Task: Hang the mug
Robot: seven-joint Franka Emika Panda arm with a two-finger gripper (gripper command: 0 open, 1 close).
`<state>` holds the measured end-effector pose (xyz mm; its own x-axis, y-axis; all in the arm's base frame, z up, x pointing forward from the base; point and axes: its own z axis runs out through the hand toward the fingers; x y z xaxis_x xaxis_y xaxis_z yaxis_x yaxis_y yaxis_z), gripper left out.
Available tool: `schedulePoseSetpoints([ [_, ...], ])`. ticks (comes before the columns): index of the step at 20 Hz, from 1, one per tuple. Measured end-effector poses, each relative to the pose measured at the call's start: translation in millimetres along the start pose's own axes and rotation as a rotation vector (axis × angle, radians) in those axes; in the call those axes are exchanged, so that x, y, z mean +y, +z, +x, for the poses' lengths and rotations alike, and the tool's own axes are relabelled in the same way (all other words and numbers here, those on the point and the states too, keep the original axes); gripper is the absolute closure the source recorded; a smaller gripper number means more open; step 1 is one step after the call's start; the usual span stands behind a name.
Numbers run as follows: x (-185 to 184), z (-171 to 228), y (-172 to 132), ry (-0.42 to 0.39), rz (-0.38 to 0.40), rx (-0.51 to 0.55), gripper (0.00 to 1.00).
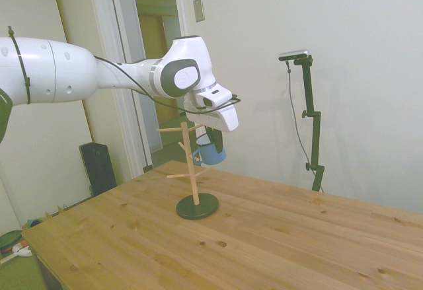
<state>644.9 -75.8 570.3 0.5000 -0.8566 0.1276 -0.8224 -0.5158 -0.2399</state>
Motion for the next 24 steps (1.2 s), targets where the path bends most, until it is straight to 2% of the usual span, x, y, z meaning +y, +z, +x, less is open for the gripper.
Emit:
schedulePoseSetpoints([
  [8,-12.1,-2.0,11.6,0.007,-0.015,-0.011,1.0],
  [9,-13.4,-2.9,14.1,0.008,-0.018,-0.014,0.0],
  [24,-18.3,1.2,21.7,0.023,-0.034,-0.022,0.0],
])
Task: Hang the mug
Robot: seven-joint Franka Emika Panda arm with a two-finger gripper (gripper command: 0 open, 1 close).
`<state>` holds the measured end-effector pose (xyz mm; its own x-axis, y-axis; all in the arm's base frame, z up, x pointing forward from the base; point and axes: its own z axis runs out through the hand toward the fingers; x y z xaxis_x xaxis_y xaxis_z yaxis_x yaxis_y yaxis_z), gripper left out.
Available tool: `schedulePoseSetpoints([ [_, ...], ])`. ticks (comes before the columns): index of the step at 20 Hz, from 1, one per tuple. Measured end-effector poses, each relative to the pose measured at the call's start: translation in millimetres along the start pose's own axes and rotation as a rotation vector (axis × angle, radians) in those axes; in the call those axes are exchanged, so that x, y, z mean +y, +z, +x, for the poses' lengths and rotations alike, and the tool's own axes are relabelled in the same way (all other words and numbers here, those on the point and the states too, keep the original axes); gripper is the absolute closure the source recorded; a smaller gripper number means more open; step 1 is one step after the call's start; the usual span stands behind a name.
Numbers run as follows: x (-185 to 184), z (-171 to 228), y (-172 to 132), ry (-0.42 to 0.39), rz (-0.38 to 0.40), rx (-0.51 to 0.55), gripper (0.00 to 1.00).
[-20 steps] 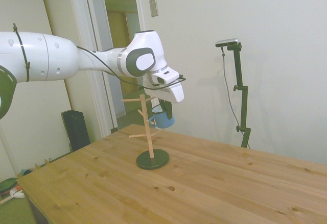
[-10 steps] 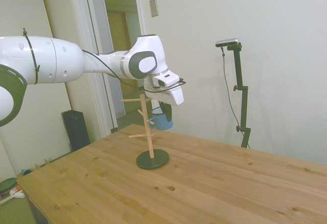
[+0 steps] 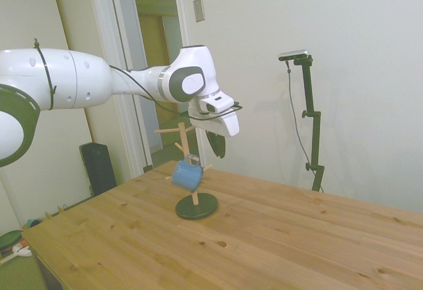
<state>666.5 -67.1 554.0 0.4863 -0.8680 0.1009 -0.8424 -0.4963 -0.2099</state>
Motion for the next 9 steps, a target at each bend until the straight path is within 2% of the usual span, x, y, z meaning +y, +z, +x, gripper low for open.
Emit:
schedulePoseSetpoints([
  [9,22.5,27.4,-7.9,0.061,0.011,0.004,0.0],
])
